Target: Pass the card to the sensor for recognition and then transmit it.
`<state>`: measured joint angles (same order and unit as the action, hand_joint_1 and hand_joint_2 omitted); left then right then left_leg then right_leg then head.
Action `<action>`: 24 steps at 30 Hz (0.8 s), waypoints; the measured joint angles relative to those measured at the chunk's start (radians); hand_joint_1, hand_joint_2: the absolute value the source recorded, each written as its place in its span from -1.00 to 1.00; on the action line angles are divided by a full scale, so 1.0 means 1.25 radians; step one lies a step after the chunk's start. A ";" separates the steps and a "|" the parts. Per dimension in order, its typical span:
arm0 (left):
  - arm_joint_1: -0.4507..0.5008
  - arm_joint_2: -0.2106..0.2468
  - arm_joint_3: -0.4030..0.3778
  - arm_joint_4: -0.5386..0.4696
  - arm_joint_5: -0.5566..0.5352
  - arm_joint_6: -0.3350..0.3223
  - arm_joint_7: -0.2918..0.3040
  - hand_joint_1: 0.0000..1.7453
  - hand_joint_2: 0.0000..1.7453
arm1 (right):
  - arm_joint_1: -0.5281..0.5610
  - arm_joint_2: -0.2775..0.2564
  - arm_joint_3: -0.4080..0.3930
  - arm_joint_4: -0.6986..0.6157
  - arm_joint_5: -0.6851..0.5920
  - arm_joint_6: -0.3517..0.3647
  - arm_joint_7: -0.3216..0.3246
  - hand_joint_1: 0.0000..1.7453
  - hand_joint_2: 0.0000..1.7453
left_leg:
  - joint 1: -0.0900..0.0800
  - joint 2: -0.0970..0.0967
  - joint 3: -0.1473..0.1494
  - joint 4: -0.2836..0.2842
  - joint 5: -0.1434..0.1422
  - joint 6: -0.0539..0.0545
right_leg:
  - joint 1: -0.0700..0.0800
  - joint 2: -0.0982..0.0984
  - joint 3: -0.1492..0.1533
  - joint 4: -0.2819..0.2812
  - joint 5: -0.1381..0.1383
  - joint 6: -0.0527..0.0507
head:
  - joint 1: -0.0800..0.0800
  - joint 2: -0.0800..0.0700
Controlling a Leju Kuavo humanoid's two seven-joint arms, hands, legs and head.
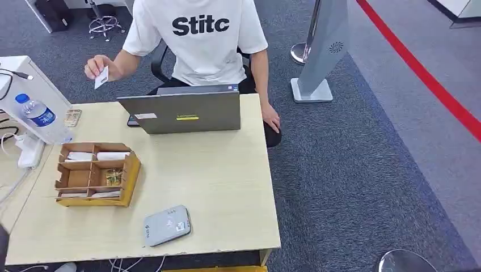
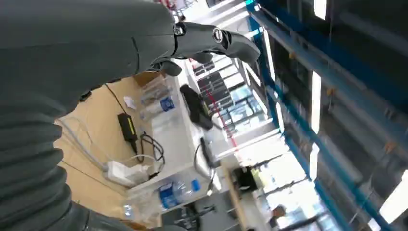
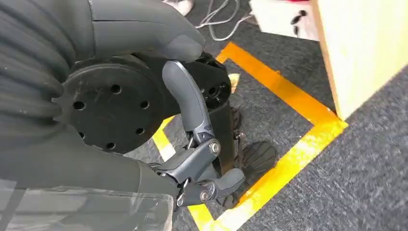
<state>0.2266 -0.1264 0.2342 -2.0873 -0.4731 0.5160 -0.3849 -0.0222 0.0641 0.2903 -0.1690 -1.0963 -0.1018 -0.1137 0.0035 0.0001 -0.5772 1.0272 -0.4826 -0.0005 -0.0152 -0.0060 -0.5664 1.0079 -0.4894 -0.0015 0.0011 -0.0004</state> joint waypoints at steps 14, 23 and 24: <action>-0.564 0.340 -0.204 0.579 -0.416 -0.300 0.279 -1.00 1.00 | -0.009 -0.026 0.074 0.002 0.073 0.046 0.056 -1.00 1.00 | 0.001 0.004 -0.003 0.000 0.006 -0.002 | 0.002 0.005 -0.004 0.002 0.007 -0.005 | 0.001 0.000; -0.607 0.364 -0.250 0.645 -0.408 -0.299 0.301 1.00 1.00 | -0.009 -0.029 0.090 0.003 0.076 0.045 0.053 -1.00 1.00 | 0.001 0.004 -0.006 0.000 0.006 -0.002 | 0.002 0.005 -0.007 0.001 0.006 -0.005 | 0.001 0.000; -0.607 0.364 -0.250 0.645 -0.408 -0.299 0.301 1.00 1.00 | -0.009 -0.029 0.090 0.003 0.076 0.045 0.053 -1.00 1.00 | 0.001 0.004 -0.006 0.000 0.006 -0.002 | 0.002 0.005 -0.007 0.001 0.006 -0.005 | 0.001 0.000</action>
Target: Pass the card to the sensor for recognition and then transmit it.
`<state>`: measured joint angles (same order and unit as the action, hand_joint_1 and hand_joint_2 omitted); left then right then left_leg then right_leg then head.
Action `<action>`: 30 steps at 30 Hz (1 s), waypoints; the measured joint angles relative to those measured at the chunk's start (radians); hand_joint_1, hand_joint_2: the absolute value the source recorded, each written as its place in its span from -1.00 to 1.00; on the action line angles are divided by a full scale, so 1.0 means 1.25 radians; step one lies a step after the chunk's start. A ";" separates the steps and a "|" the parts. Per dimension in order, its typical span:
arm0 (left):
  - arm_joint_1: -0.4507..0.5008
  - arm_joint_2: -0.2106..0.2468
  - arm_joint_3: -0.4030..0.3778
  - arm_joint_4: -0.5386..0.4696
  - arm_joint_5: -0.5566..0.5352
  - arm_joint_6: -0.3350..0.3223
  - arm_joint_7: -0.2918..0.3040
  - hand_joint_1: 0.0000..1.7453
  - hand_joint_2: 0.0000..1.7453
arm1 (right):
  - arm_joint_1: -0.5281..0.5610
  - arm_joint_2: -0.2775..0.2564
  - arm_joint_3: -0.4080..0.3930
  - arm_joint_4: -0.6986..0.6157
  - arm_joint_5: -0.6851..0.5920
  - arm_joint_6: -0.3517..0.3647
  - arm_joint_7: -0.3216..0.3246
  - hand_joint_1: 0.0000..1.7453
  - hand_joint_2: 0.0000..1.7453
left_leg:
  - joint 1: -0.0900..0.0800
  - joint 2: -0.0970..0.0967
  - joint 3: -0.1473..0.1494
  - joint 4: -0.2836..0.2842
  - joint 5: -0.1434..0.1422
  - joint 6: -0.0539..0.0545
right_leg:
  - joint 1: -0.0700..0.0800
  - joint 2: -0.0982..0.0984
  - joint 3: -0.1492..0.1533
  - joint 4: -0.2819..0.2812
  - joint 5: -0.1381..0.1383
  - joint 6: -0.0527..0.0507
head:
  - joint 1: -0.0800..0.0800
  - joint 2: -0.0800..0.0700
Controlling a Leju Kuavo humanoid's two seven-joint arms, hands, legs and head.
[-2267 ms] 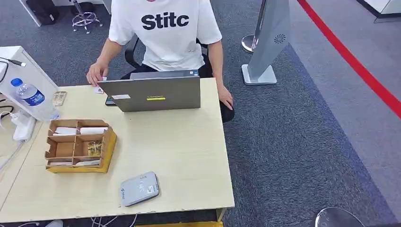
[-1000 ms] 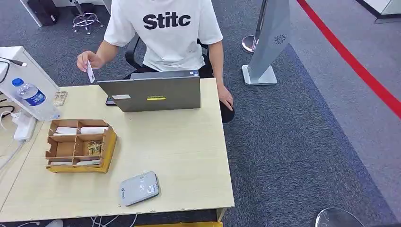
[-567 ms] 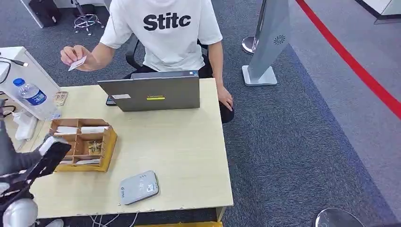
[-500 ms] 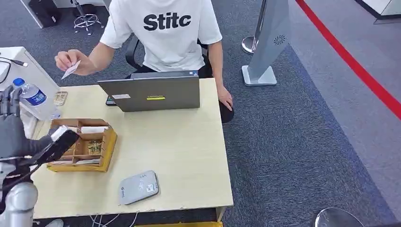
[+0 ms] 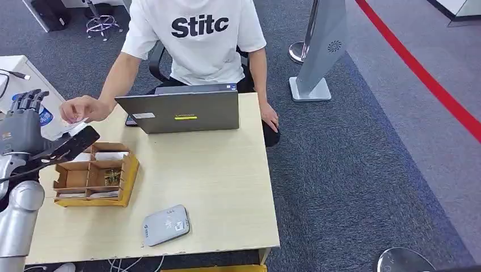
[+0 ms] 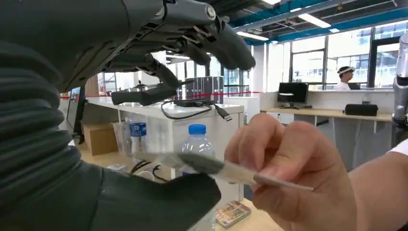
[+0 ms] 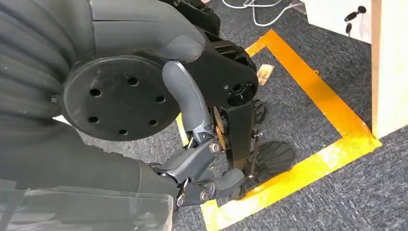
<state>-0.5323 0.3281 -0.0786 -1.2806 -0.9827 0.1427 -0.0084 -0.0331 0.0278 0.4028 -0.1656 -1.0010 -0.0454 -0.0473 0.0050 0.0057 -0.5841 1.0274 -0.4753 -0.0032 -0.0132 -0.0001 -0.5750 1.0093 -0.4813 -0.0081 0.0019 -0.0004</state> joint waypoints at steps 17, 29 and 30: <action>0.017 0.009 -0.016 -0.014 0.098 0.048 -0.037 1.00 1.00 | 0.000 0.000 0.006 0.000 -0.004 0.001 -0.008 -1.00 1.00 | 0.000 0.000 -0.001 0.000 0.000 0.000 | 0.000 0.000 0.000 0.000 0.000 0.000 | 0.000 0.000; 0.336 -0.045 -0.016 -0.359 0.091 0.182 -0.138 1.00 1.00 | 0.003 0.001 0.034 0.000 0.045 -0.016 -0.124 -1.00 1.00 | 0.000 0.001 0.000 0.000 -0.004 0.001 | 0.000 0.001 0.000 0.000 -0.003 0.002 | 0.000 0.000; 0.347 -0.047 -0.016 -0.375 0.091 0.181 -0.138 1.00 1.00 | 0.004 0.001 0.037 0.000 0.045 -0.016 -0.124 -1.00 1.00 | 0.000 0.001 0.000 0.000 -0.004 0.001 | 0.000 0.001 0.000 0.000 -0.003 0.002 | -0.001 0.000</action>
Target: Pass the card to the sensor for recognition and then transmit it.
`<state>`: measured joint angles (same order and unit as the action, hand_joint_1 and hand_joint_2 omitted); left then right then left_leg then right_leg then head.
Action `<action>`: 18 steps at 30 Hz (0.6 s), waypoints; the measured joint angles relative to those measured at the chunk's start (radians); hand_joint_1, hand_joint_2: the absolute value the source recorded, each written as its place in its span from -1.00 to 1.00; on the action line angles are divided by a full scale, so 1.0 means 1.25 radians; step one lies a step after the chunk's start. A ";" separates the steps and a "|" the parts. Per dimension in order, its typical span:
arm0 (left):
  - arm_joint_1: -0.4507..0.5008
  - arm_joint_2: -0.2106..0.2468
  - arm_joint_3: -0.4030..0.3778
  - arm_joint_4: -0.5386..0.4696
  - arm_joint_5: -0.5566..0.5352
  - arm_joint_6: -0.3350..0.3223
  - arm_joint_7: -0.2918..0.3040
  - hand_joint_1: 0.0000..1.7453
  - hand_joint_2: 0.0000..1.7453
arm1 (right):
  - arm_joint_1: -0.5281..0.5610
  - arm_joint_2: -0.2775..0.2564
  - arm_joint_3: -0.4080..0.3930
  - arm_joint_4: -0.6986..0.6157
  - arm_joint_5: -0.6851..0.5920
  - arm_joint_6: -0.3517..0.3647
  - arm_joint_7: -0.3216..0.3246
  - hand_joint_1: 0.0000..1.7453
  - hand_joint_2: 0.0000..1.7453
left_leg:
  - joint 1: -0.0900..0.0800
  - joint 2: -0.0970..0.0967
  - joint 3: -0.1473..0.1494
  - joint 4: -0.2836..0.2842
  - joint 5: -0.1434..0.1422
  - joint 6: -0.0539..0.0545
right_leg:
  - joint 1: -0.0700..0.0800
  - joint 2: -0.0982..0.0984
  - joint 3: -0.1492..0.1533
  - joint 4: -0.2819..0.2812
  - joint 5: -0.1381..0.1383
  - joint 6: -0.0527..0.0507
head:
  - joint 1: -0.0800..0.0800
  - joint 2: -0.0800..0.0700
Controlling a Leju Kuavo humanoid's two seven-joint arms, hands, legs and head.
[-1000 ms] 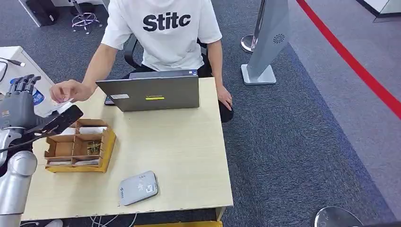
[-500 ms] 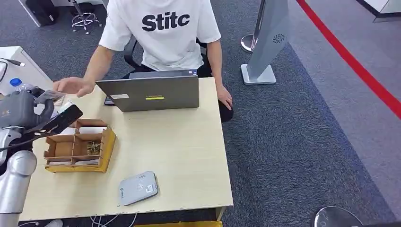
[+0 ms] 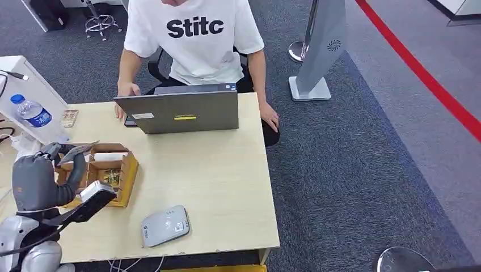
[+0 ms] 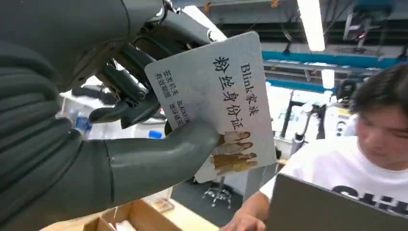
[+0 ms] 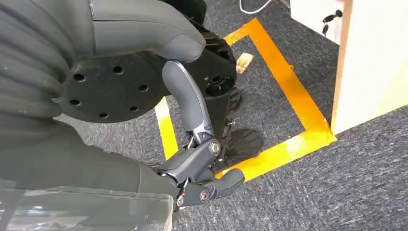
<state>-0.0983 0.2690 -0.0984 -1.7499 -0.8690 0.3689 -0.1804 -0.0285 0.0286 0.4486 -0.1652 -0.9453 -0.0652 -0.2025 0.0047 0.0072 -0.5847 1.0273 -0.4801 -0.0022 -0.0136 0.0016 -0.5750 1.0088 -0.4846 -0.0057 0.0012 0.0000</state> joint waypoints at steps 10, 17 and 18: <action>0.030 -0.007 0.000 -0.050 0.003 -0.001 0.000 1.00 1.00 | -0.001 0.000 0.004 0.000 0.000 0.000 -0.001 -1.00 1.00 | 0.000 -0.001 0.000 0.000 0.000 0.000 | 0.000 -0.001 0.001 0.000 0.000 0.000 | 0.000 0.000; 0.035 -0.010 0.000 -0.057 0.004 -0.001 -0.001 1.00 1.00 | -0.001 0.000 0.004 0.000 -0.001 0.001 -0.005 -1.00 1.00 | 0.000 -0.001 0.000 0.000 0.000 0.000 | 0.000 -0.001 0.001 0.000 0.000 0.000 | 0.000 0.000; 0.040 -0.010 0.000 -0.058 0.006 0.001 -0.007 1.00 1.00 | -0.001 0.000 0.004 0.000 -0.003 0.004 -0.014 -1.00 1.00 | 0.000 -0.001 -0.001 0.000 0.000 0.000 | 0.000 -0.001 0.001 0.000 0.000 0.000 | 0.000 0.000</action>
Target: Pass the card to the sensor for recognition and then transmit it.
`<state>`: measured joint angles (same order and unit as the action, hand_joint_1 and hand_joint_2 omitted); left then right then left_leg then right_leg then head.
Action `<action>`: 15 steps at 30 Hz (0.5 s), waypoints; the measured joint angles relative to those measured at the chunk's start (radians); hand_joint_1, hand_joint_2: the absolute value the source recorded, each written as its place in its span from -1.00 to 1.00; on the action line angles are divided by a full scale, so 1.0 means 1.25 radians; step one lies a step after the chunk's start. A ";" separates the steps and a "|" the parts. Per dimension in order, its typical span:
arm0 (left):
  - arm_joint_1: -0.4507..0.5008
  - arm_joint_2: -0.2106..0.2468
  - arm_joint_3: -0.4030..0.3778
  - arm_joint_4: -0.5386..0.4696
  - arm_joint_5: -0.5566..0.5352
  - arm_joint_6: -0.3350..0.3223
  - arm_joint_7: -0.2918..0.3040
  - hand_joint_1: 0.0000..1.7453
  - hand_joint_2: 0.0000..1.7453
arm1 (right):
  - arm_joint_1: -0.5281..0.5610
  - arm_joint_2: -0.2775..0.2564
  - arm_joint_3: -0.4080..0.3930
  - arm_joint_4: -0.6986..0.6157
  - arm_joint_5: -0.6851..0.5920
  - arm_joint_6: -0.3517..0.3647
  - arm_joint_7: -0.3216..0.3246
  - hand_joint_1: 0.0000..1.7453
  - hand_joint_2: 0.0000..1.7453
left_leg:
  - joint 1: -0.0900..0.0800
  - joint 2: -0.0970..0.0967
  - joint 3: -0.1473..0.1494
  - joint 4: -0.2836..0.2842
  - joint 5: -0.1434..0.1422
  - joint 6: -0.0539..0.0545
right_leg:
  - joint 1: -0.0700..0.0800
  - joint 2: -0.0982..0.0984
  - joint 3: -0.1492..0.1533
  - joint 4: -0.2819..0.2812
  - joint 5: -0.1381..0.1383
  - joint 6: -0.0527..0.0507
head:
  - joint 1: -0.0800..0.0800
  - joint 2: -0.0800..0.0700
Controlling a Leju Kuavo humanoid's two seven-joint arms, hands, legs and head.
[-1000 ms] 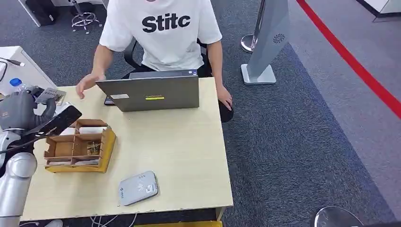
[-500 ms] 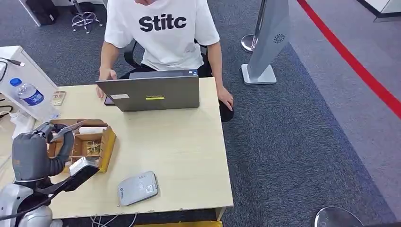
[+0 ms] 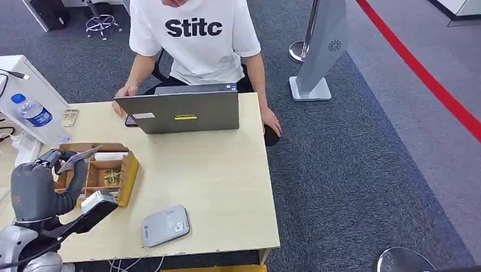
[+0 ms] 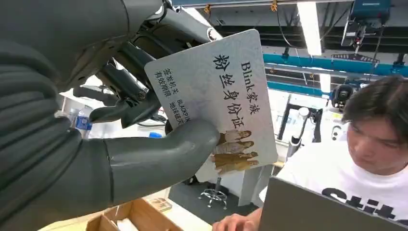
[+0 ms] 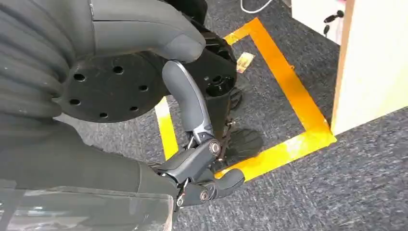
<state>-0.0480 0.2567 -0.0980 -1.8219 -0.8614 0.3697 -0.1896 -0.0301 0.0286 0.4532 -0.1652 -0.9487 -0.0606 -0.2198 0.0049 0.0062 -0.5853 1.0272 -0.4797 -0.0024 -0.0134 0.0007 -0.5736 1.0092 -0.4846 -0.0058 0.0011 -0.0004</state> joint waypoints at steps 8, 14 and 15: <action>0.235 -0.031 -0.001 -0.140 0.025 0.086 -0.124 1.00 1.00 | -0.011 0.008 -0.020 -0.007 -0.033 0.009 -0.142 -1.00 1.00 | -0.001 0.002 0.001 0.000 -0.003 0.001 | 0.000 0.002 -0.001 0.000 -0.002 0.001 | 0.000 0.000; 0.290 -0.052 0.004 -0.124 0.005 -0.023 0.024 1.00 1.00 | -0.010 0.008 -0.040 -0.005 -0.043 -0.018 -0.064 -1.00 1.00 | -0.001 -0.001 0.001 0.000 -0.003 0.001 | 0.000 -0.002 0.001 -0.001 -0.003 0.001 | 0.000 0.000; 0.284 -0.064 0.011 -0.087 0.019 -0.036 0.030 1.00 1.00 | -0.007 0.008 -0.041 -0.004 -0.042 -0.021 -0.054 -1.00 1.00 | 0.000 -0.001 0.001 0.000 -0.003 0.001 | 0.000 -0.002 0.001 -0.001 -0.003 0.001 | 0.000 0.000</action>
<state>0.3071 0.1766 -0.0839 -1.9312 -0.8373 0.3242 -0.1518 -0.0391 0.0381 0.4017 -0.1701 -1.0010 -0.0874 -0.2872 0.0044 0.0047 -0.5839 1.0270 -0.4840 -0.0011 -0.0136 -0.0014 -0.5726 1.0086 -0.4882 -0.0042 0.0011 0.0000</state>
